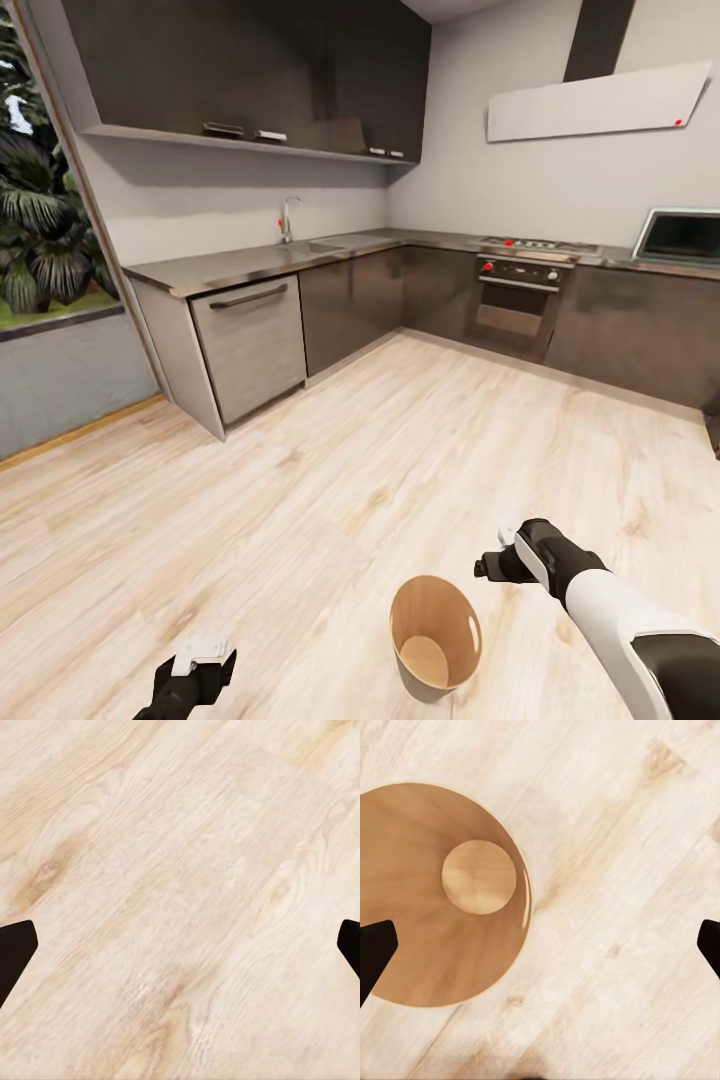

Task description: Put the three can of soda from the living room inside the tash can in the kitchen.

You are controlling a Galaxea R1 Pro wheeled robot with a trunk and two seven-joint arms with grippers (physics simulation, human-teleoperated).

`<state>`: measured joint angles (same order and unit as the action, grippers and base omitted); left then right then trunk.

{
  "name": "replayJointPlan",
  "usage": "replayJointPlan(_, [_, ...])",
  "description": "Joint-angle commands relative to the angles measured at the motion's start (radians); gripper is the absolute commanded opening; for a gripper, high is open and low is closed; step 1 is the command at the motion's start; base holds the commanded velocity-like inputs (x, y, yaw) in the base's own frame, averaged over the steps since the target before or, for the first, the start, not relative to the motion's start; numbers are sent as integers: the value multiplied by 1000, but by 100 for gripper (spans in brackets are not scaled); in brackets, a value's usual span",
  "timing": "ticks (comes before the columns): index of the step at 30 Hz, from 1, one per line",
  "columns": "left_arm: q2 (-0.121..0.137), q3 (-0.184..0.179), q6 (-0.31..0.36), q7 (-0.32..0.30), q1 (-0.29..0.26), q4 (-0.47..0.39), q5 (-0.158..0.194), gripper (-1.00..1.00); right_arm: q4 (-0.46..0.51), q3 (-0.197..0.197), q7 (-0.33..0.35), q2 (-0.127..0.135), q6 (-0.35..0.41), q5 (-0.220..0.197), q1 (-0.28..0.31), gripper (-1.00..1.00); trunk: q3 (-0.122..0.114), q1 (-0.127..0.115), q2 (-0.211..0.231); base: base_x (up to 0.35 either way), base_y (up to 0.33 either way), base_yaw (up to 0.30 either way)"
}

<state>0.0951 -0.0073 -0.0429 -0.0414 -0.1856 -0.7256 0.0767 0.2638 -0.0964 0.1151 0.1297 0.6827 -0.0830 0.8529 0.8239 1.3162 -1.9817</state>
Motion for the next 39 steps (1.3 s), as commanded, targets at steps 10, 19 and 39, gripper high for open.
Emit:
replayJointPlan(10, [0,1,-6,0,0,28,2,100,0,0,0,0,-2,2,0,100,31,38,-70,0,0,0])
replayJointPlan(19, [0,2,-11,0,0,60,5,100,0,0,0,-2,-2,2,0,100,41,50,-91,0,0,0])
replayJointPlan(39, [0,1,-13,0,0,60,5,100,0,-3,0,-3,-4,2,0,100,41,50,-91,74,0,0])
